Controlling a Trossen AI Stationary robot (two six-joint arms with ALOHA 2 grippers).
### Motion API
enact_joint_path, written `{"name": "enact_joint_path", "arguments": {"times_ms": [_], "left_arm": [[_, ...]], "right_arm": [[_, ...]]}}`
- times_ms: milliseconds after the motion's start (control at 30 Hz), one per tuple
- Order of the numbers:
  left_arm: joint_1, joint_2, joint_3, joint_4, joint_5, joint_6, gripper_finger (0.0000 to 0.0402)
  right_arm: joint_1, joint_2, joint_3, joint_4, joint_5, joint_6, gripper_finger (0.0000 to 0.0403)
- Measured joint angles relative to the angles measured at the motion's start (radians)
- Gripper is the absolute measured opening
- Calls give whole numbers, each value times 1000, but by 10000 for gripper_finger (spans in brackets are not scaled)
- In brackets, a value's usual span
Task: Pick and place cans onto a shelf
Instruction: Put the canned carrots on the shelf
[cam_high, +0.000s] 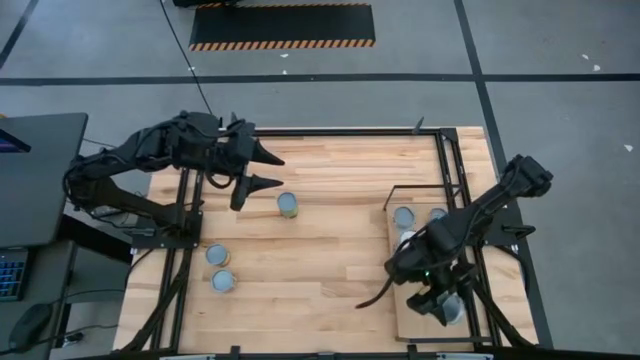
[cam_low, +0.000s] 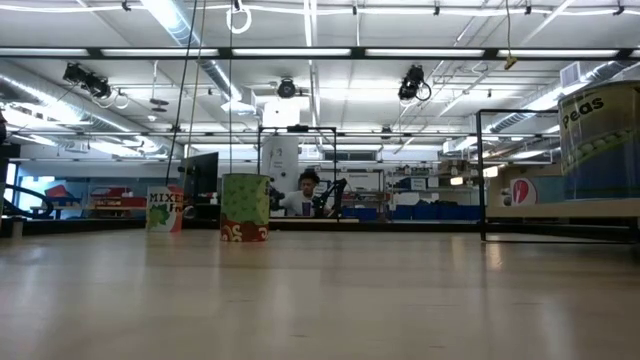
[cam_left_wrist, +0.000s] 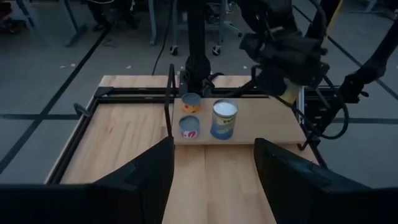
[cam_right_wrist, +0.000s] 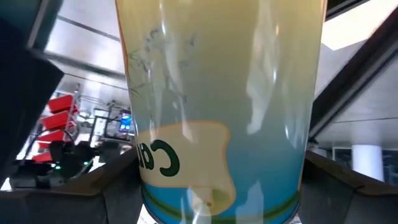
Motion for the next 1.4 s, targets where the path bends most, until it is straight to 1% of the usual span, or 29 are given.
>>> {"name": "enact_joint_path", "arguments": {"times_ms": [100, 333, 633, 1000, 1400], "left_arm": [[0, 2, 0, -1, 0, 4, 227], [0, 2, 0, 4, 0, 8, 227], [0, 2, 0, -25, 0, 54, 227], [0, 2, 0, -40, 0, 87, 227], [1, 2, 0, -40, 0, 105, 227]], "right_arm": [[-3, 46, 0, -7, 0, -28, 327], [-55, 119, 0, -5, 1, -100, 327], [-84, 195, 9, -8, -16, -91, 327], [-130, 196, 13, 6, -12, -82, 327], [-103, 246, 10, 25, 1, -112, 327]]}}
